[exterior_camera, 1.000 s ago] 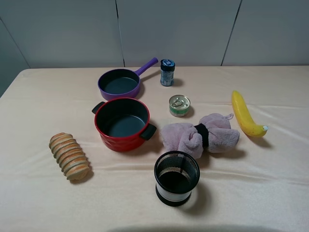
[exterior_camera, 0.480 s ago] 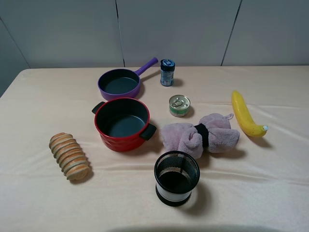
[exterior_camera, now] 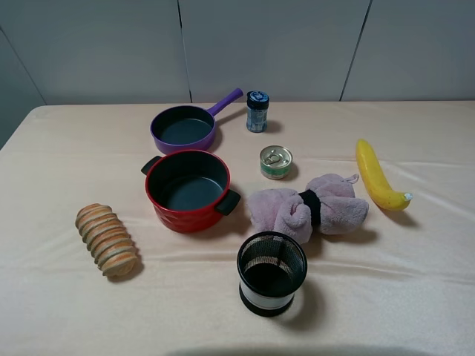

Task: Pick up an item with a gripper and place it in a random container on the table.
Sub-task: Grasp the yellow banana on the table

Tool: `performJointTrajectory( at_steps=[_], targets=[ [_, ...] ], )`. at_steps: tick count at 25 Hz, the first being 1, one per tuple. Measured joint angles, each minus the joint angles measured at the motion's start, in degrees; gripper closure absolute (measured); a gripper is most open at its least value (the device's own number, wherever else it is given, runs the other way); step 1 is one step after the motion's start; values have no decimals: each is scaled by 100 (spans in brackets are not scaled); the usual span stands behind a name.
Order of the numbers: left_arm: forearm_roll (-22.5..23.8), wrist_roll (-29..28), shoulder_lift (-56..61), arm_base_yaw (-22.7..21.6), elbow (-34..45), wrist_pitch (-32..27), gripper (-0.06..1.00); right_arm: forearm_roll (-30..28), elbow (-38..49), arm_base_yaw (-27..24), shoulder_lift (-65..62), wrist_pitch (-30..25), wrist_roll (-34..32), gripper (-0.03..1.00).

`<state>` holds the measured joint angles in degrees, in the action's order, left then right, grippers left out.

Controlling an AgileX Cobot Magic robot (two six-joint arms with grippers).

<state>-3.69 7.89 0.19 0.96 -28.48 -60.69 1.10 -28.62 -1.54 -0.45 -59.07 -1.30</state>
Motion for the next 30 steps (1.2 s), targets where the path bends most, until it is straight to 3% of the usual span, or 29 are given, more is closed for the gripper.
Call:
performJointTrajectory(
  at_steps=[30],
  targets=[
    [0,0,0,0,0,0,-5,0,0,0,0,0,0,27]
  ],
)
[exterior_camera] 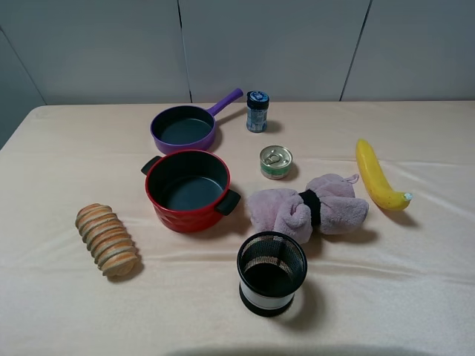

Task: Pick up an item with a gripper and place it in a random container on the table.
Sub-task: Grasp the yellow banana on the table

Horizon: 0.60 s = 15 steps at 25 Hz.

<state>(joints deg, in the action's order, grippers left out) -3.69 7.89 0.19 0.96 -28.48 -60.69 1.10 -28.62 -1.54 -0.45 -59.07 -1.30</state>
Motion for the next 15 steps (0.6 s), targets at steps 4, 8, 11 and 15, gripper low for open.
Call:
performJointTrajectory(
  at_steps=[4,8,11,15],
  targets=[
    [0,0,0,0,0,0,-5,0,0,0,0,0,0,27],
    [0,0,0,0,0,0,-5,0,0,0,0,0,0,27],
    [0,0,0,0,0,0,-5,0,0,0,0,0,0,27],
    [0,0,0,0,0,0,-5,0,0,0,0,0,0,27]
  ],
)
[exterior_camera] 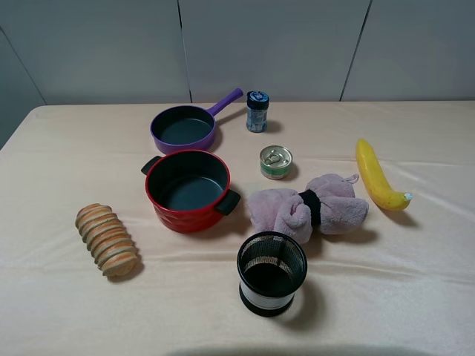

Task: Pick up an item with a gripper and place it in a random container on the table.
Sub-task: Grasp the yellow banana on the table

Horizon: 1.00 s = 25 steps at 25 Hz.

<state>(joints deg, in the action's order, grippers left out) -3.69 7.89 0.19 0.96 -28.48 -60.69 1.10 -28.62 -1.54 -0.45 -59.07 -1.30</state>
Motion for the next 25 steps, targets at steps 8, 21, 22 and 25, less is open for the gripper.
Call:
performJointTrajectory(
  at_steps=[8,21,22,25],
  targets=[
    [0,0,0,0,0,0,-5,0,0,0,0,0,0,27],
    [0,0,0,0,0,0,-5,21,-368,0,751,0,0,27],
    [0,0,0,0,0,0,-5,21,-460,0,930,5,0,27],
    [0,0,0,0,0,0,-5,21,-620,0,1250,5,0,27]
  ],
)
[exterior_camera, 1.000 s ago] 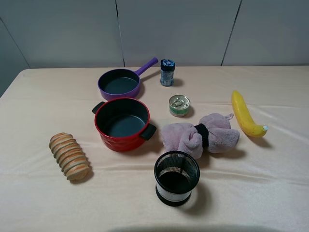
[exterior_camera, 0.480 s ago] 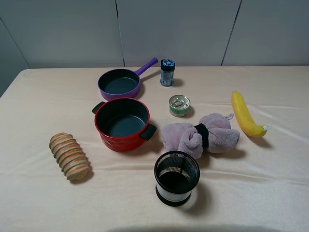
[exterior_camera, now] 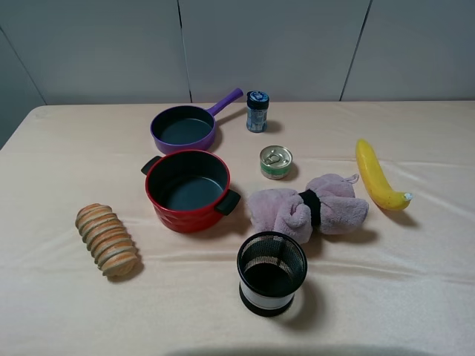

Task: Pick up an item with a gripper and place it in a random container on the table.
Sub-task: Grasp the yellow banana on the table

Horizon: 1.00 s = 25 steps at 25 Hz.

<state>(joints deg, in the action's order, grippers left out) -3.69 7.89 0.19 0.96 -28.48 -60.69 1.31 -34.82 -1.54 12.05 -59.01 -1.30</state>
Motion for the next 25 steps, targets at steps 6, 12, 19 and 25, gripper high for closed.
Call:
performJointTrajectory(
  at_steps=[6,12,19,25],
  targets=[
    [0,0,0,0,0,0,-5,0,-499,0,1084,6,0,27],
    [0,0,0,0,0,0,-5,0,-846,0,1984,6,62,27],
    [0,0,0,0,0,0,-5,0,-1329,0,3124,287,357,27],
    [0,0,0,0,0,0,-5,0,-1920,0,4216,380,521,27]
  ],
)
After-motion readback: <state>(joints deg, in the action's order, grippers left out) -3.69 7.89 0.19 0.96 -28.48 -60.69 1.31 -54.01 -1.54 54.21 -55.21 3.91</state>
